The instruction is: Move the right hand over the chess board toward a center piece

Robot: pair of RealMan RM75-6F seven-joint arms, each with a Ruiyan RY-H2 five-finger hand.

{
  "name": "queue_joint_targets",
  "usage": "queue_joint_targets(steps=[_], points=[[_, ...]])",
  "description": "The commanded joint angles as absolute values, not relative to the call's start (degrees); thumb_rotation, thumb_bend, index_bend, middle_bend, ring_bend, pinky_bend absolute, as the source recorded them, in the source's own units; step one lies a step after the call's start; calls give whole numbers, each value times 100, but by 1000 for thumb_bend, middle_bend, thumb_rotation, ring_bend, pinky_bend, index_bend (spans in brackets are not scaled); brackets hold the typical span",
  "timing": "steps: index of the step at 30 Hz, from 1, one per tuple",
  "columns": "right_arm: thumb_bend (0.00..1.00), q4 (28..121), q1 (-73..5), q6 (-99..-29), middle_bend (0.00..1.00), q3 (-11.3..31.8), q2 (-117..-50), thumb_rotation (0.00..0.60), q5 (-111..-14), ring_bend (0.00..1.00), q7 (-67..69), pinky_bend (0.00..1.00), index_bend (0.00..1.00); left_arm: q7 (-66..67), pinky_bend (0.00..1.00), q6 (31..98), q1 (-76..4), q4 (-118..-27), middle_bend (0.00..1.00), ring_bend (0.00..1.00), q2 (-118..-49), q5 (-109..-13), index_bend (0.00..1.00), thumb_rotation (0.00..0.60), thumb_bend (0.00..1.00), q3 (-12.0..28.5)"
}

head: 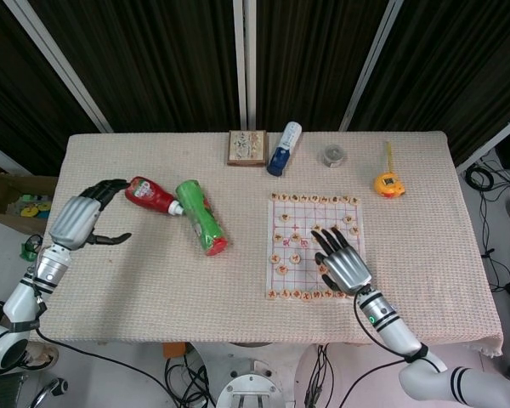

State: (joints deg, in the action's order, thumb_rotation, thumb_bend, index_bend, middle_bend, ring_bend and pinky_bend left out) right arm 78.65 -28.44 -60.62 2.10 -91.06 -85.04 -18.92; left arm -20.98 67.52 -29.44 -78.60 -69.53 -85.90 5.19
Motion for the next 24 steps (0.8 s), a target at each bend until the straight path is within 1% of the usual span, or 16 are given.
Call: queue_joint_targets(steps=[1, 19, 24], points=[[311, 7830, -2870, -6040, 36, 204, -9152, 600, -8500, 0, -1899, 0, 533, -2092, 220, 6755, -2947, -7867, 123, 120, -6953, -8598, 145, 485, 158, 518], [311, 7702, -2980, -5920, 32, 205, -9370, 600, -8343, 0, -2131, 0, 537, -2117, 220, 6762, -2932, -7863, 123, 120, -6934, -8613, 145, 484, 159, 503], [307, 7713, -2983, -5883, 39, 197, -9367, 600, -8258, 0, -2240, 0, 508, -2132, 220, 6727, -2927, -7833, 123, 120, -6950, -8602, 145, 483, 159, 482]])
